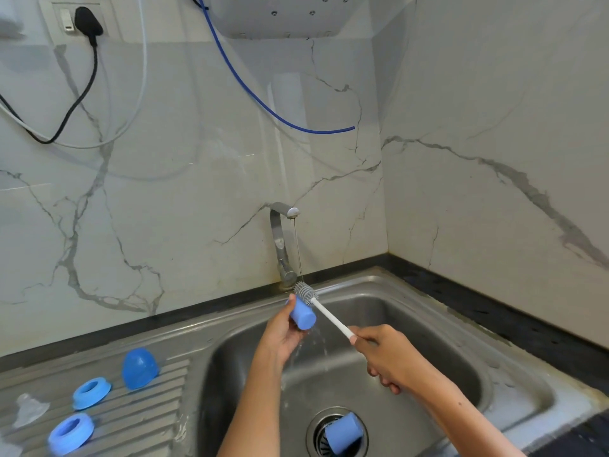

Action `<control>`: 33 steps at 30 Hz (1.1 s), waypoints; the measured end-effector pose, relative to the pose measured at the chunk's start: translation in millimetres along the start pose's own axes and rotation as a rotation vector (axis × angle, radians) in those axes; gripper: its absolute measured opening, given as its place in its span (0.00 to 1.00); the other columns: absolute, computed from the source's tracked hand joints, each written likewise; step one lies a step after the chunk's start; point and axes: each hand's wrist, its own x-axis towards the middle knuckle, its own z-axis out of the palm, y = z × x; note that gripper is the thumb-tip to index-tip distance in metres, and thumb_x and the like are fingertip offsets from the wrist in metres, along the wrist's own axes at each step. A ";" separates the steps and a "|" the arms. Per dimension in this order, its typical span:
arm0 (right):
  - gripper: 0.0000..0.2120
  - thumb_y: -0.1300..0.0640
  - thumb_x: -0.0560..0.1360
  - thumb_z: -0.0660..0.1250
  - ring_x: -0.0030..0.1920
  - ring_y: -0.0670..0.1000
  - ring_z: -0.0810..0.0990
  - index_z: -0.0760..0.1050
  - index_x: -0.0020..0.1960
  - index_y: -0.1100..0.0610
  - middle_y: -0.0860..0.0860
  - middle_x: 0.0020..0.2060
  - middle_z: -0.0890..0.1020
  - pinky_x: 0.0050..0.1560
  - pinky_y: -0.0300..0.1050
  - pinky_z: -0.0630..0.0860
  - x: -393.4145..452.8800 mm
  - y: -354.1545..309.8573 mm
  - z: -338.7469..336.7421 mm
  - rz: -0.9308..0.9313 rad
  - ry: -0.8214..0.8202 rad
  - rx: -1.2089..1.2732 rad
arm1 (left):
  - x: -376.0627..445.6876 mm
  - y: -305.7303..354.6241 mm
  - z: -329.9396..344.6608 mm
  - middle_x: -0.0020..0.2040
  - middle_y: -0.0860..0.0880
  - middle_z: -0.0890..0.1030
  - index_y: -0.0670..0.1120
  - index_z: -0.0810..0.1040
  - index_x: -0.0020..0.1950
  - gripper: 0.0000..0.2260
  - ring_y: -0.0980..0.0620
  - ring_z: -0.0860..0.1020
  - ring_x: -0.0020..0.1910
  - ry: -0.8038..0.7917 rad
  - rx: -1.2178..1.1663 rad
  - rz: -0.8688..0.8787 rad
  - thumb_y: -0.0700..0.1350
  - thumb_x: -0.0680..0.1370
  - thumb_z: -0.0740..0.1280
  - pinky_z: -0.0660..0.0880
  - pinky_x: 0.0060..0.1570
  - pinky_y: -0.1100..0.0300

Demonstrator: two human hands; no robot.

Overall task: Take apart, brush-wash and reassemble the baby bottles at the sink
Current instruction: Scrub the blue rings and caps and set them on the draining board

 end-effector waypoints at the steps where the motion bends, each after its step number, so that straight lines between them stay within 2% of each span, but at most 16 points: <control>1: 0.14 0.51 0.81 0.57 0.22 0.46 0.62 0.74 0.64 0.42 0.50 0.29 0.69 0.22 0.37 0.63 0.7 0.8 0.9 -0.008 0.002 0.000 | 1.7 -1.5 0.0 0.48 0.41 0.79 0.39 0.75 0.55 0.09 0.47 0.77 0.44 -0.011 -0.005 0.012 0.44 0.79 0.65 0.76 0.46 0.53; 5: 0.16 0.53 0.82 0.56 0.26 0.44 0.65 0.73 0.67 0.47 0.48 0.31 0.70 0.24 0.33 0.63 8.5 0.4 9.7 -0.091 0.043 -0.096 | 3.1 -3.7 -4.3 0.51 0.40 0.79 0.39 0.75 0.56 0.10 0.45 0.77 0.49 -0.028 0.032 0.026 0.43 0.79 0.64 0.74 0.53 0.52; 7: 0.16 0.54 0.82 0.55 0.30 0.46 0.68 0.72 0.68 0.49 0.48 0.34 0.72 0.28 0.36 0.65 16.1 3.2 15.0 -0.100 0.062 -0.165 | 5.5 -5.3 -5.9 0.54 0.38 0.79 0.38 0.74 0.58 0.12 0.42 0.77 0.55 -0.005 0.032 0.014 0.43 0.78 0.65 0.73 0.59 0.48; 8: 0.17 0.54 0.82 0.55 0.33 0.48 0.71 0.72 0.69 0.51 0.49 0.37 0.74 0.32 0.39 0.67 19.6 6.2 15.6 -0.080 0.064 -0.196 | 5.4 -6.3 -5.2 0.54 0.38 0.79 0.38 0.74 0.58 0.13 0.42 0.77 0.54 0.013 0.014 0.008 0.44 0.78 0.66 0.74 0.58 0.49; 10: 0.16 0.53 0.83 0.55 0.39 0.51 0.74 0.73 0.68 0.52 0.53 0.44 0.78 0.38 0.44 0.71 26.1 13.7 12.1 -0.025 0.077 -0.264 | 4.6 -6.8 -1.2 0.49 0.39 0.79 0.38 0.74 0.54 0.11 0.44 0.78 0.48 0.065 -0.021 0.004 0.45 0.78 0.66 0.80 0.44 0.53; 12: 0.15 0.53 0.82 0.55 0.35 0.50 0.72 0.76 0.62 0.54 0.51 0.39 0.76 0.38 0.44 0.71 30.6 21.1 7.2 0.007 0.113 -0.288 | 3.8 -5.3 7.9 0.45 0.40 0.77 0.40 0.73 0.50 0.10 0.45 0.76 0.41 0.135 0.001 -0.037 0.47 0.79 0.66 0.78 0.25 0.60; 14: 0.12 0.53 0.82 0.55 0.31 0.48 0.68 0.76 0.55 0.54 0.48 0.35 0.72 0.35 0.42 0.68 33.4 25.2 4.5 0.024 0.142 -0.307 | 8.6 -3.9 15.1 0.43 0.40 0.74 0.39 0.71 0.52 0.13 0.45 0.73 0.39 0.191 0.001 -0.103 0.48 0.78 0.66 0.75 0.21 0.61; 16: 0.12 0.52 0.82 0.55 0.34 0.50 0.70 0.76 0.54 0.54 0.49 0.38 0.73 0.32 0.40 0.66 35.3 27.3 4.9 0.038 0.135 -0.337 | 15.1 0.1 21.6 0.47 0.39 0.74 0.40 0.71 0.60 0.17 0.44 0.72 0.39 0.214 -0.049 -0.153 0.50 0.78 0.66 0.78 0.27 0.59; 18: 0.14 0.51 0.82 0.55 0.40 0.52 0.72 0.76 0.57 0.55 0.50 0.42 0.74 0.33 0.41 0.66 35.8 28.1 7.5 0.049 0.120 -0.357 | 23.4 2.2 26.6 0.59 0.40 0.77 0.40 0.73 0.61 0.16 0.42 0.74 0.42 0.224 -0.121 -0.179 0.49 0.79 0.65 0.78 0.44 0.56; 19: 0.14 0.51 0.81 0.55 0.41 0.53 0.72 0.76 0.57 0.55 0.51 0.43 0.74 0.37 0.41 0.67 35.6 28.1 7.5 0.052 0.118 -0.362 | 26.6 1.6 30.1 0.63 0.42 0.76 0.39 0.73 0.61 0.16 0.42 0.75 0.45 0.216 -0.160 -0.182 0.48 0.79 0.65 0.76 0.50 0.53; 20: 0.14 0.51 0.81 0.55 0.42 0.53 0.72 0.76 0.58 0.55 0.51 0.44 0.74 0.40 0.41 0.68 35.8 27.6 7.5 0.053 0.117 -0.367 | 27.9 0.1 33.1 0.62 0.42 0.77 0.39 0.74 0.61 0.16 0.42 0.76 0.48 0.197 -0.195 -0.178 0.48 0.78 0.66 0.77 0.49 0.52; 22: 0.14 0.52 0.81 0.56 0.43 0.54 0.72 0.77 0.58 0.56 0.51 0.44 0.74 0.42 0.42 0.68 36.4 26.8 6.5 0.052 0.109 -0.379 | 25.1 -4.8 40.1 0.50 0.41 0.78 0.37 0.74 0.54 0.17 0.44 0.76 0.43 0.184 -0.163 -0.158 0.49 0.75 0.71 0.80 0.36 0.55; 24: 0.14 0.52 0.81 0.56 0.43 0.53 0.73 0.77 0.59 0.56 0.51 0.44 0.74 0.42 0.42 0.69 35.6 26.1 6.3 0.046 0.091 -0.396 | 19.0 -7.2 42.5 0.41 0.42 0.75 0.38 0.72 0.44 0.16 0.47 0.74 0.37 0.190 -0.035 -0.155 0.48 0.72 0.73 0.76 0.27 0.60; 29: 0.16 0.53 0.80 0.58 0.42 0.53 0.73 0.77 0.64 0.52 0.52 0.44 0.75 0.42 0.43 0.71 31.0 23.8 8.2 0.011 -0.017 -0.429 | 6.2 -3.7 22.7 0.36 0.44 0.74 0.41 0.72 0.41 0.15 0.49 0.72 0.34 0.216 0.530 -0.186 0.48 0.71 0.75 0.68 0.33 0.58; 31: 0.16 0.54 0.80 0.58 0.41 0.53 0.74 0.78 0.63 0.53 0.52 0.43 0.76 0.42 0.44 0.72 30.3 23.1 8.3 -0.002 -0.044 -0.450 | -3.6 -1.2 15.7 0.38 0.42 0.76 0.41 0.74 0.43 0.15 0.47 0.74 0.35 0.176 0.807 -0.194 0.47 0.70 0.76 0.72 0.39 0.55; 33: 0.15 0.54 0.79 0.59 0.41 0.53 0.76 0.78 0.62 0.54 0.53 0.43 0.77 0.41 0.43 0.73 26.6 20.4 7.3 -0.008 -0.076 -0.471 | -20.3 3.2 10.4 0.43 0.40 0.80 0.37 0.75 0.51 0.21 0.45 0.78 0.39 0.154 0.917 -0.171 0.44 0.66 0.79 0.76 0.45 0.49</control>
